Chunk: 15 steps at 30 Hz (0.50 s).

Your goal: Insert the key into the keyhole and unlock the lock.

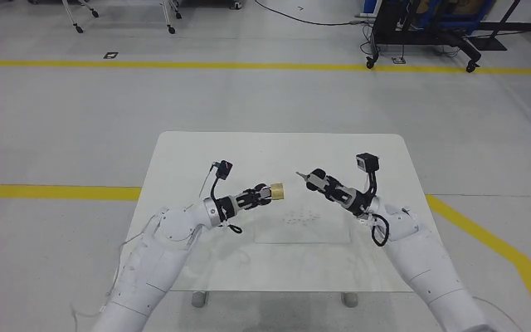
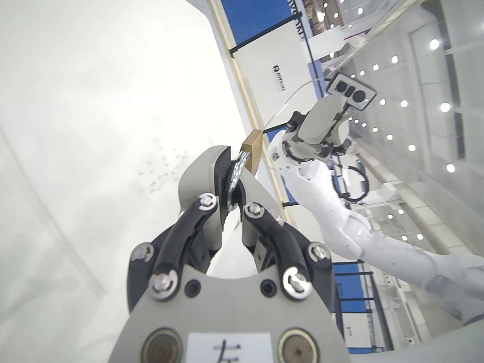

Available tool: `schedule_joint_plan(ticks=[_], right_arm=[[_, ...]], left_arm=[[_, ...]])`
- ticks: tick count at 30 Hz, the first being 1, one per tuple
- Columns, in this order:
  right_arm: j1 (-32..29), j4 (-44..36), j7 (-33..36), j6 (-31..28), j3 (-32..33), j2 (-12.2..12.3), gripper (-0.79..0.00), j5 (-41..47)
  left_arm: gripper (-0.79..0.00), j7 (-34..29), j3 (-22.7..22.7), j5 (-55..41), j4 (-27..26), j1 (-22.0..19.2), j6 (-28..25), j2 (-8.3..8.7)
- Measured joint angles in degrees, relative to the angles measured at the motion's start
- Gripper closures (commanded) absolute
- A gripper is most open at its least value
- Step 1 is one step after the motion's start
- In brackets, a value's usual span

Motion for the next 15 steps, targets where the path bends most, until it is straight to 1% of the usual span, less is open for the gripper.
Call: schedule_joint_plan(ticks=[2,4,6,9,15], right_arm=[[0.4,0.2,-2.4,1.1,-0.9,-0.5,0.0,0.8],[1.4,1.5,-5.2,1.7,-2.0,-1.2,0.0,1.8],[2.9,3.4,-7.5,2.1,-2.8,-1.9,0.0,2.3],[5.1,5.8,-9.4,2.3,-3.9,-2.7,0.0,3.2],[9.7,9.7,-8.1,4.1,-8.5,-4.7,0.0,3.5]], left_arm=[[0.0,-3.8,-0.2,-7.6,3.2,-0.7,-1.9,-0.28],[0.0,-8.1,0.3,-14.7,8.1,-1.7,-4.6,-0.71],[0.0,-12.2,1.5,-19.8,13.2,-3.0,-5.7,-1.23],[0.0,-17.6,3.7,-21.6,17.2,-5.8,-4.7,-1.83],[0.0,-22.0,5.7,-23.6,19.8,-8.3,-8.1,-2.64]])
